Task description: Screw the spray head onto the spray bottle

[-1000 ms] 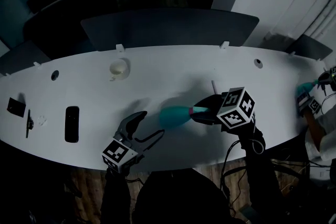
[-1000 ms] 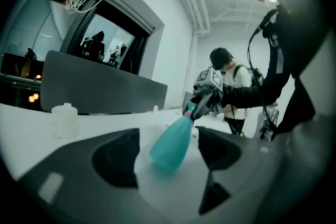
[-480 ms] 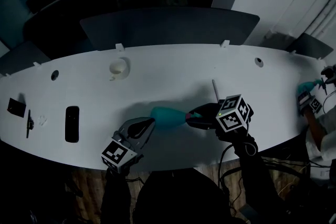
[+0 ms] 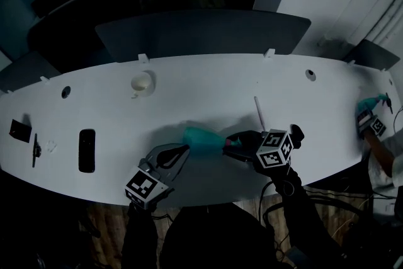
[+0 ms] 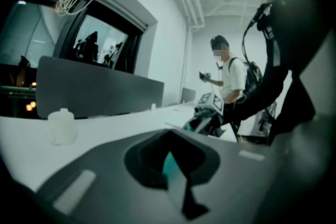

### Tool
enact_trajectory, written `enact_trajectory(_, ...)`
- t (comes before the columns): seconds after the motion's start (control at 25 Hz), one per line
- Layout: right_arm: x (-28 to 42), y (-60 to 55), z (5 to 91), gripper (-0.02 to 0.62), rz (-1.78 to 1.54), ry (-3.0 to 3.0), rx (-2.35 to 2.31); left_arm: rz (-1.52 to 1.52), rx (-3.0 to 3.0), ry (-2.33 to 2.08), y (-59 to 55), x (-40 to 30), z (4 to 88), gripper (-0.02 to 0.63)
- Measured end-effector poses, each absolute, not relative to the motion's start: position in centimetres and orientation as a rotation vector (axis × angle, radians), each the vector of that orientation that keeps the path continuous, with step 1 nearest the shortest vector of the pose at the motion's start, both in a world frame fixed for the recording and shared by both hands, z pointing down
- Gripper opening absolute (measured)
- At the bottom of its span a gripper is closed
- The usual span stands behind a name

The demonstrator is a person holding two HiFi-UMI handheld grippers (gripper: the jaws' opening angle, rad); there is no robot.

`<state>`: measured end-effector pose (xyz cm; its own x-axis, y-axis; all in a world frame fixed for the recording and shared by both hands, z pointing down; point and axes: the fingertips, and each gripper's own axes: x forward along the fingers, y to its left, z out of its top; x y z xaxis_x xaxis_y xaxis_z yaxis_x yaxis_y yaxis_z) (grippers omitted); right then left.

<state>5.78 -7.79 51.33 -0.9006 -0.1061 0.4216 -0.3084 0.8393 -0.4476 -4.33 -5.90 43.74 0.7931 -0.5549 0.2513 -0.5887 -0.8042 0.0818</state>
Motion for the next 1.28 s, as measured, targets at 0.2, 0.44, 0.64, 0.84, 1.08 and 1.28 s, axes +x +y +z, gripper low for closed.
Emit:
enact_trajectory(0.2, 6.6, -7.9, 52.2, 0.138, 0.703, -2.601, 0.360, 0.322, 2.820, -0.909, -6.0, -4.3, 43.7, 0.005)
enact_trajectory(0.44, 6.5, -8.0, 51.9, 0.212, 0.626, -2.612, 0.372, 0.344, 2.830, -0.882, -5.9, -3.8, 44.0, 0.005)
enact_trajectory(0.64, 7.3, -9.1, 50.8, 0.259, 0.545, -2.632, 0.460, 0.349, 2.827, -0.876, -5.7, -3.6, 44.1, 0.005)
enact_trajectory(0.84, 8.0, -10.7, 48.6, 0.258, 0.410, -2.668, 0.600, 0.345, 2.825, -0.879, -5.6, -3.7, 44.1, 0.005)
enact_trajectory(1.08, 8.1, -11.2, 45.9, 0.038, 0.244, -2.684, 0.724, 0.308, 2.832, -0.921, -5.9, -3.3, 43.8, 0.005)
enact_trajectory(1.28, 7.4, -10.7, 44.9, 0.005, 0.147, -2.670, 0.826, 0.292, 2.846, -1.015, -6.3, -2.8, 43.3, 0.005)
